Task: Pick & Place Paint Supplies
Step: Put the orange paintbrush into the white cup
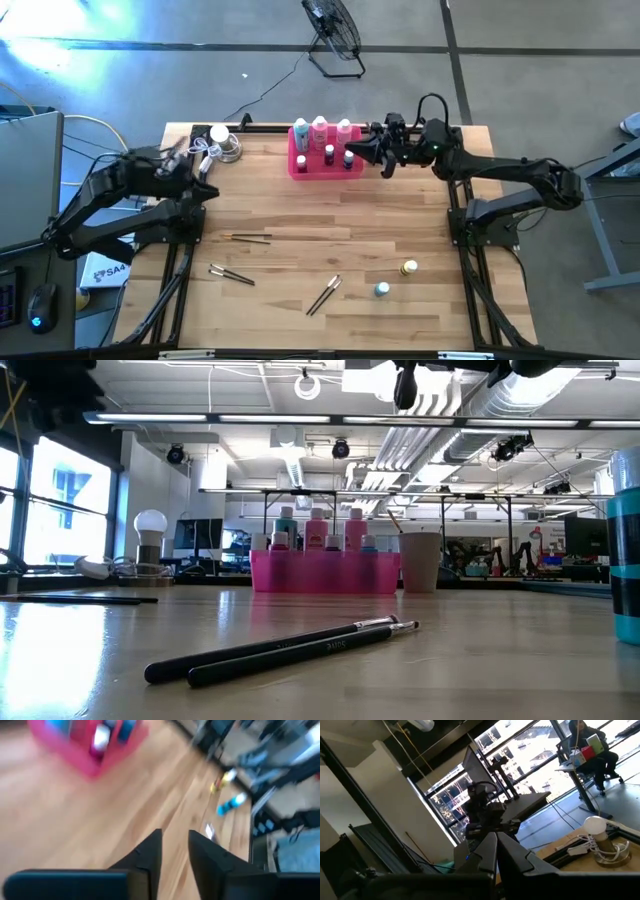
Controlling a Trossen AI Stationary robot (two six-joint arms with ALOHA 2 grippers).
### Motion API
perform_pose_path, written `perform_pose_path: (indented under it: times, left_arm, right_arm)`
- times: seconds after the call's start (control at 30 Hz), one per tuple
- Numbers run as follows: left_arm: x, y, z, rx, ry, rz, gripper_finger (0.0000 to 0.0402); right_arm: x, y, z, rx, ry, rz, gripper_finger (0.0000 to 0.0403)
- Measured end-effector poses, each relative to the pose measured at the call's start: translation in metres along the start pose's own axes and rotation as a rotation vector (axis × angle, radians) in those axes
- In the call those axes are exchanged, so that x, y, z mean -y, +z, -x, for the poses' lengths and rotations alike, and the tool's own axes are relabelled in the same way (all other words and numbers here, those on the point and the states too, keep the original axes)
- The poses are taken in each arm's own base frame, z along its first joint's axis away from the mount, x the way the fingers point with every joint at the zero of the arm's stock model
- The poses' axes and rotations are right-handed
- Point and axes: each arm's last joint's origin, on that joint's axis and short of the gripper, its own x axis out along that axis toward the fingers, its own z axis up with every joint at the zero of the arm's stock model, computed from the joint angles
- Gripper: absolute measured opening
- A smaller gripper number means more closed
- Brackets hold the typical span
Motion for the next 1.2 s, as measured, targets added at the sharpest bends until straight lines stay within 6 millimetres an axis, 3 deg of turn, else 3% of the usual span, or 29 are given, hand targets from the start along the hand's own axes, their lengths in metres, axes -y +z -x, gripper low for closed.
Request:
perform_pose_path:
  times: [0.27,0.83,1.03,1.2]
  left_arm:
    - [-0.002,-0.005,-0.010,-0.199,-0.026,0.034,0.0005]
    - [-0.007,0.007,-0.016,-0.075,0.179,-0.083,0.0003]
    - [-0.001,0.025,-0.028,0.050,0.117,-0.034,0.0003]
    - [0.006,0.039,-0.030,0.143,0.050,-0.210,0.0001]
  right_arm:
    - [-0.005,-0.014,-0.004,-0.031,-0.087,-0.031,0.0003]
    - [-0.007,-0.024,-0.005,-0.091,-0.130,-0.011,0.0003]
    - [-0.001,-0.021,-0.003,-0.101,-0.140,0.010,0.0003]
    - [0.006,-0.016,-0.001,-0.096,-0.149,0.012,0.0003]
